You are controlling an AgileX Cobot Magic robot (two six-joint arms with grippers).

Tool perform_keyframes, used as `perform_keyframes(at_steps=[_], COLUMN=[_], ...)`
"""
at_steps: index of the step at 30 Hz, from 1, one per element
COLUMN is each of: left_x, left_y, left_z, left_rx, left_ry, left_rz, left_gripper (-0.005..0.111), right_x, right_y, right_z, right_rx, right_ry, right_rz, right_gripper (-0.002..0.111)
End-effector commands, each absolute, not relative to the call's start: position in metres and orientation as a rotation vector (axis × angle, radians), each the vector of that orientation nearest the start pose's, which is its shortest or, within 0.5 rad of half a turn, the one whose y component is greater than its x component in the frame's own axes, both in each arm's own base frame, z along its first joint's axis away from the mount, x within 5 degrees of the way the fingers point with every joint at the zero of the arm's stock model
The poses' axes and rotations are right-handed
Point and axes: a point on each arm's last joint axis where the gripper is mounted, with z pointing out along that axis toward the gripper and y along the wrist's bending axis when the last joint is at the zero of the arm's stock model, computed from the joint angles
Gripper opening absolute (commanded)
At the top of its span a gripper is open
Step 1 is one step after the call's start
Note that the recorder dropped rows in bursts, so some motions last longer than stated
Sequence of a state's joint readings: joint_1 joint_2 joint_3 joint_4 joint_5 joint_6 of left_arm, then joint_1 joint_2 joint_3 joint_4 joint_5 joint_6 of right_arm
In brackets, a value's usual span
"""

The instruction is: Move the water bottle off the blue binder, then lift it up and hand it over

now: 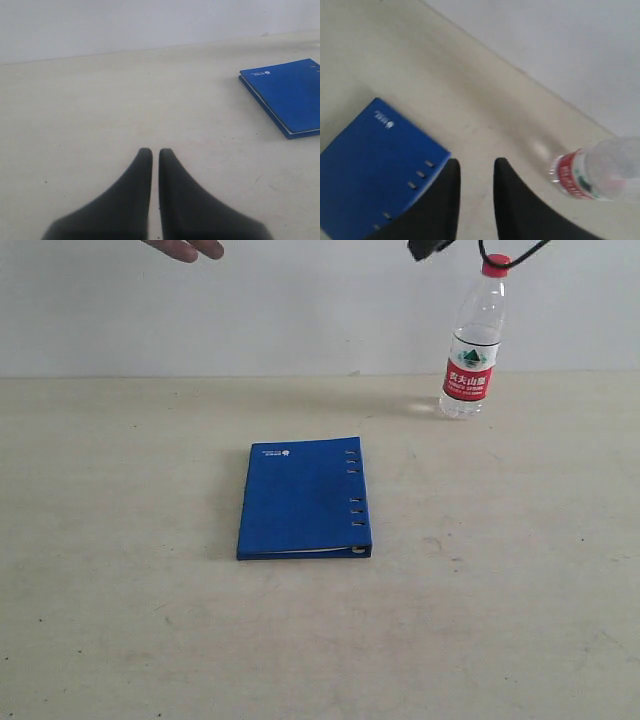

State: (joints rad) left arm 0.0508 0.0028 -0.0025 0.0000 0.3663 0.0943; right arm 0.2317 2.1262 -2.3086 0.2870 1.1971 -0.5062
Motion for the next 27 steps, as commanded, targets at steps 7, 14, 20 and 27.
perform_keyframes(at_steps=[7, 14, 20, 27], left_x=[0.053, 0.056, 0.056, 0.056], left_y=[0.002, -0.004, -0.005, -0.004], left_z=[0.18, 0.196, 0.196, 0.201], left_rx=[0.039, -0.26, -0.266, -0.32], left_ry=[1.847, 1.665, 1.656, 1.603], left_rz=[0.092, -0.274, -0.288, -0.343], left_gripper=[0.004, 0.004, 0.004, 0.004], right_x=[0.408, 0.42, 0.414, 0.429], right_y=[0.161, 0.159, 0.16, 0.16], right_z=[0.177, 0.167, 0.146, 0.136], right_rx=[-1.243, -0.859, -0.89, -0.881], right_ry=[2.664, 2.708, 2.815, 2.699], right_rz=[0.602, 0.535, 0.584, 0.498], right_gripper=[0.039, 0.04, 0.07, 0.075])
